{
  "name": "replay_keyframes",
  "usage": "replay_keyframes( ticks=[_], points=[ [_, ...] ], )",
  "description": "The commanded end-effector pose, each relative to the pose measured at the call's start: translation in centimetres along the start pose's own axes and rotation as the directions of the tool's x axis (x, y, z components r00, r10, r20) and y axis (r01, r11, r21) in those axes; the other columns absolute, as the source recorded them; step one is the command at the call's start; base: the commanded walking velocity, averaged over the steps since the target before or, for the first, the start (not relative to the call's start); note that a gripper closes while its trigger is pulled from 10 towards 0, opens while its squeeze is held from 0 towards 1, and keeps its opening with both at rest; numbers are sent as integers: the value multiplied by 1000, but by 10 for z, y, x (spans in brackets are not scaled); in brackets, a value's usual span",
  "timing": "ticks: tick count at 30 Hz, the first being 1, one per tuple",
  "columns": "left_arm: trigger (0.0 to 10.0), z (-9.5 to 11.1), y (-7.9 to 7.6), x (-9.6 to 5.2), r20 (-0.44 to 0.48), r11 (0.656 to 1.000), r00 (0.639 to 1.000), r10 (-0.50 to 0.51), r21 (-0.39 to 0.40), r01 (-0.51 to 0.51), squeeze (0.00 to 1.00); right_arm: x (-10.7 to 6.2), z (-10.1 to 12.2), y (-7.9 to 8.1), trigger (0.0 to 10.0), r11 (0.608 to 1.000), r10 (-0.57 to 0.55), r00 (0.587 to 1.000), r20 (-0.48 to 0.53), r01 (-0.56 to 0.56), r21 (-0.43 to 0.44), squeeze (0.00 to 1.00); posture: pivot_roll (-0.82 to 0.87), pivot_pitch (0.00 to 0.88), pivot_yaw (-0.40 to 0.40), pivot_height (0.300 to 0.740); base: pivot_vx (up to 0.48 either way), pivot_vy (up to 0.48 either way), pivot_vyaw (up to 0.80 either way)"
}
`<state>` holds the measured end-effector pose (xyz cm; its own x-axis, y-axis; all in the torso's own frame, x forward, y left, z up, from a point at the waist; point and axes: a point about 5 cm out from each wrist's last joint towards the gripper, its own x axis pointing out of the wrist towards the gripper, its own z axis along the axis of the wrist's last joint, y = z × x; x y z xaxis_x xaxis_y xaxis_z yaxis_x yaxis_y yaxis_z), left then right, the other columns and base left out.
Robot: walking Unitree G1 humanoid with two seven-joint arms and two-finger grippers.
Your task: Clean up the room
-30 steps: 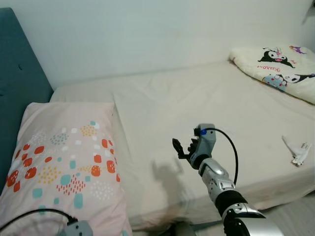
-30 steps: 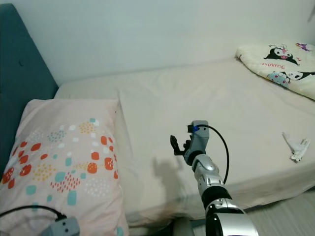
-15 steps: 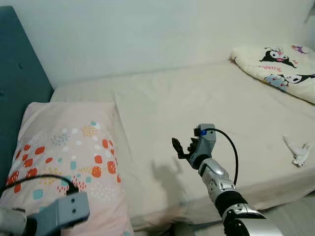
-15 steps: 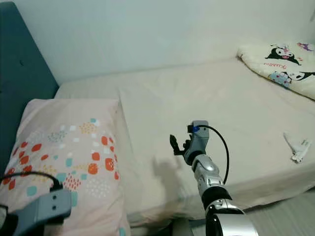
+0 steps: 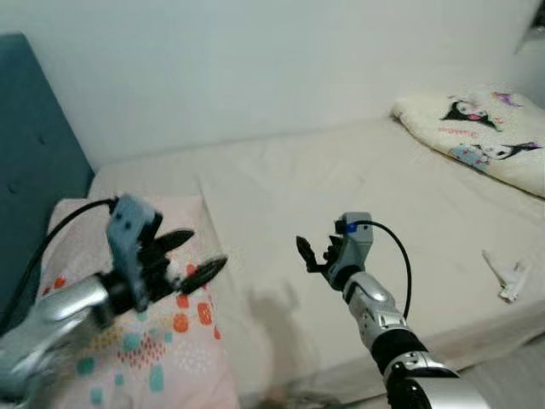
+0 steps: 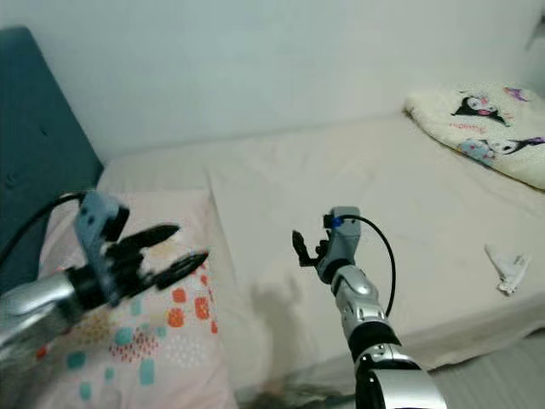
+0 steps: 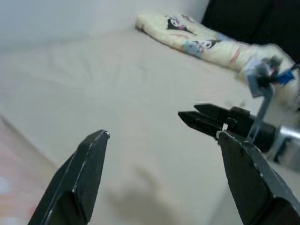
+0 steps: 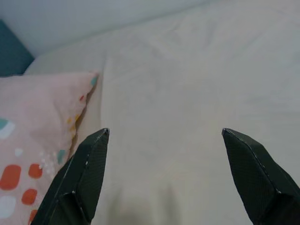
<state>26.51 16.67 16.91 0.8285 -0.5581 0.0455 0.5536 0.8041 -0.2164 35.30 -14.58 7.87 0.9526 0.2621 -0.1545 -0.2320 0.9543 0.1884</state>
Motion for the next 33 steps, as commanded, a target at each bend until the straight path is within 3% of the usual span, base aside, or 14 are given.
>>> replay_keyframes(
  ticks=[1,2,3,4,6,13,20,23,25,27,29,30,32,33],
  points=[
    [10000,-15,3,2,-28,996,997,69,-60,-71,0,0,-1,-2,10000,1000,-8,1000,-2,8,6,0,-116,0,-10,694,0,0,0],
    [10000,-25,2,4,-44,990,995,89,-108,-94,0,-1,-1,-2,10000,1000,-8,1000,-4,8,6,0,-117,0,-8,699,0,0,0],
    [10000,-25,2,4,-44,990,995,89,-108,-94,0,-1,-1,-2,10000,1000,-8,1000,-4,8,6,0,-117,0,-8,699,0,0,0],
    [10000,-45,5,5,-106,976,984,140,-150,-155,0,-1,-2,-2,10000,1000,-10,1000,-8,10,8,0,-119,0,-9,708,-480,0,0],
    [10000,-50,7,4,-118,972,980,162,-152,-179,0,-1,-3,-2,10000,1000,-12,1000,-9,12,8,0,-119,0,-9,713,-480,0,0],
    [10000,-79,30,-10,-200,947,939,278,-109,-303,0,-4,-10,-4,10000,1000,-20,999,-32,20,10,0,-118,0,-9,740,-480,0,0],
    [10000,-94,38,-19,-246,935,913,325,-60,-349,0,-5,-14,-4,10000,999,-22,999,-50,23,23,0,-119,0,-8,740,-274,0,0],
    [10000,-122,43,-33,-333,925,865,376,85,-369,0,-11,-28,-7,10000,999,-39,993,-111,42,25,0,-122,0,-9,740,0,0,0],
    [10000,-145,48,-47,-405,910,817,411,130,-394,0,-22,-48,-15,10000,996,-84,978,-191,88,13,0,-122,0,-10,740,0,0,0],
    [10000,-149,49,-50,-420,908,807,416,135,-397,0,-24,-51,-16,10000,995,-94,974,-206,99,10,0,-122,0,-10,740,0,0,0],
    [10000,-167,54,-64,-479,882,747,461,150,-448,0,-37,-69,-25,10000,989,-142,951,-274,149,6,0,-120,0,-13,740,0,0,0],
    [10000,-167,54,-64,-479,882,747,461,150,-448,0,-37,-69,-25,10000,989,-142,951,-274,149,6,0,-120,0,-13,740,0,0,0],
    [10000,-185,57,-81,-544,854,677,495,162,-494,0,-54,-90,-35,10000,979,-195,916,-349,206,-8,0,-120,0,-13,740,0,0,0],
    [10000,-185,57,-81,-544,854,677,495,162,-494,0,-54,-90,-35,10000,979,-195,916,-349,206,-8,0,-120,0,-13,740,0,0,0]
  ],
)
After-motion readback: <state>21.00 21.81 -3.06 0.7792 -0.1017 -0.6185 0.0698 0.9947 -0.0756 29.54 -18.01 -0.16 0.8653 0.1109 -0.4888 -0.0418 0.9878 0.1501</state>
